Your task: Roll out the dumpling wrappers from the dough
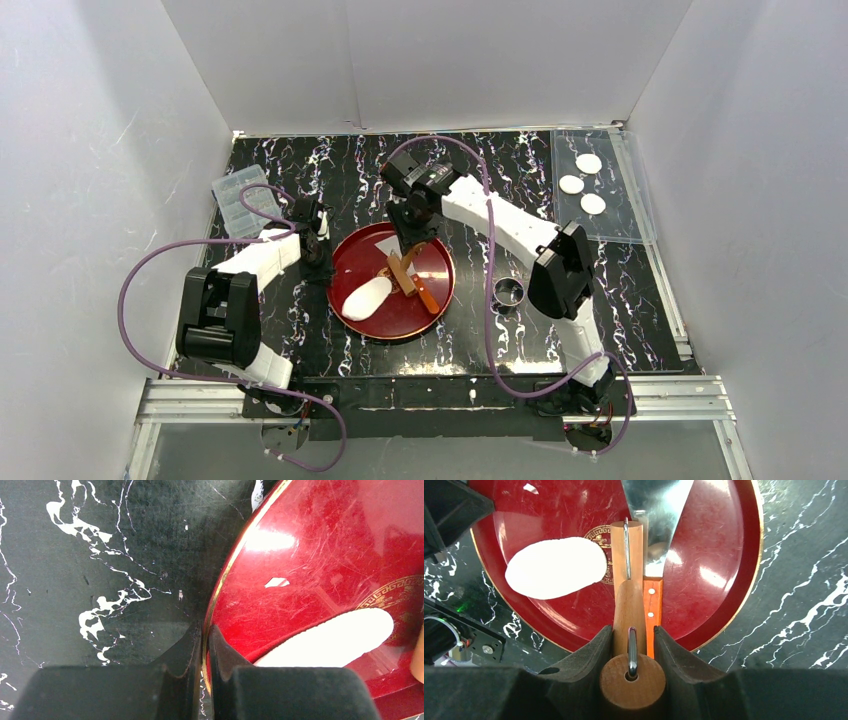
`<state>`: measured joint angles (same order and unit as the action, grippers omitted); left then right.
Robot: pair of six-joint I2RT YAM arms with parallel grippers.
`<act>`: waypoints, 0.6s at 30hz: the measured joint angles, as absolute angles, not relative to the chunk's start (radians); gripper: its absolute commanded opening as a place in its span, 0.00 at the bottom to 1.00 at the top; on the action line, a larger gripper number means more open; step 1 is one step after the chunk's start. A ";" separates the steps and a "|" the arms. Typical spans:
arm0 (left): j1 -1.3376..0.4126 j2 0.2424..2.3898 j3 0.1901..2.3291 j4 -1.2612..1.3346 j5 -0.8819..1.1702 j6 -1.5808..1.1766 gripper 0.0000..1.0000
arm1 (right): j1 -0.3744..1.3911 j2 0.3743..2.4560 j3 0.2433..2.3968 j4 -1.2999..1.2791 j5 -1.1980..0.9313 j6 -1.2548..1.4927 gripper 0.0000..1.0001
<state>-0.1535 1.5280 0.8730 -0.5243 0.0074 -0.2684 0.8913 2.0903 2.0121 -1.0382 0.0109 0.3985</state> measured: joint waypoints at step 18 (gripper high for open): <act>-0.154 1.526 0.873 -0.524 0.008 -0.269 0.00 | 0.881 2.035 2.018 -0.834 -0.287 0.551 0.01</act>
